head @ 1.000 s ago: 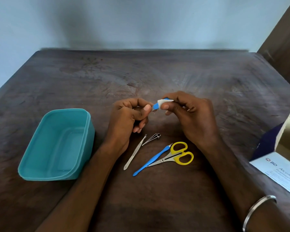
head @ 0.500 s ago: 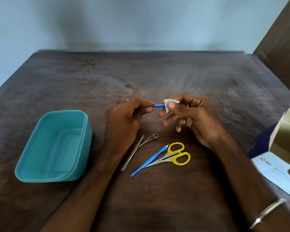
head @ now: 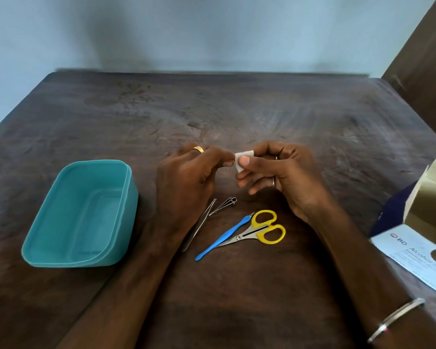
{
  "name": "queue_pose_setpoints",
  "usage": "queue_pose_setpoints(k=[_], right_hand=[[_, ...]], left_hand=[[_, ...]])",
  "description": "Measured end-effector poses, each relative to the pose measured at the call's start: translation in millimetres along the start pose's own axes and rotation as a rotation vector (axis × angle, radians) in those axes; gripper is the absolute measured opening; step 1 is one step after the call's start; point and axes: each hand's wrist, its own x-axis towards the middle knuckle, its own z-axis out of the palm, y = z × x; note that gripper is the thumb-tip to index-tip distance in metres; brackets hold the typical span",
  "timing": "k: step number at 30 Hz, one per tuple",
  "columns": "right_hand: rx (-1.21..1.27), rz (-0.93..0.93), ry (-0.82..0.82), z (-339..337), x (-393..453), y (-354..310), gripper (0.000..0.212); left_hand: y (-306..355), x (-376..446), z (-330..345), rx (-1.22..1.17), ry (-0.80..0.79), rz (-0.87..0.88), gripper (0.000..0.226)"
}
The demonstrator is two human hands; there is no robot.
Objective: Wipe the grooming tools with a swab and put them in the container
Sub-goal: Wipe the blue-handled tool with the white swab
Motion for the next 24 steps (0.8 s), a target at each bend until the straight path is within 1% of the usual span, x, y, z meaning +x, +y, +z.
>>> queue_pose_setpoints(k=[2, 5, 10, 14, 18, 22, 24], right_hand=[[0.048, 0.025, -0.014, -1.9, 0.2, -1.3, 0.015], [0.087, 0.050, -0.042, -5.1, -0.2, -3.0, 0.017], [0.047, 0.002, -0.005, -3.5, -1.2, -2.6, 0.018], [-0.010, -0.040, 0.035, -2.3, -0.8, -1.3, 0.012], [0.006, -0.034, -0.023, -4.8, -0.7, -0.8, 0.009], [0.004, -0.069, -0.087, -7.1, 0.3, 2.3, 0.018], [0.004, -0.085, -0.091, -6.7, 0.8, 3.6, 0.019]], left_hand=[[0.9, 0.7, -0.2, -0.013, 0.009, -0.006, 0.011], [0.8, 1.6, -0.5, -0.025, 0.021, -0.005, 0.012], [-1.0, 2.0, 0.0, -0.072, 0.018, 0.019, 0.014], [-2.8, 0.7, 0.9, -0.099, 0.003, 0.020, 0.015], [-2.5, 1.0, 1.5, -0.088, 0.014, 0.006, 0.015], [-1.8, 3.9, 2.5, -0.098, 0.086, -0.079, 0.016], [2.0, 6.7, 1.9, -0.152, 0.099, -0.218, 0.024]])
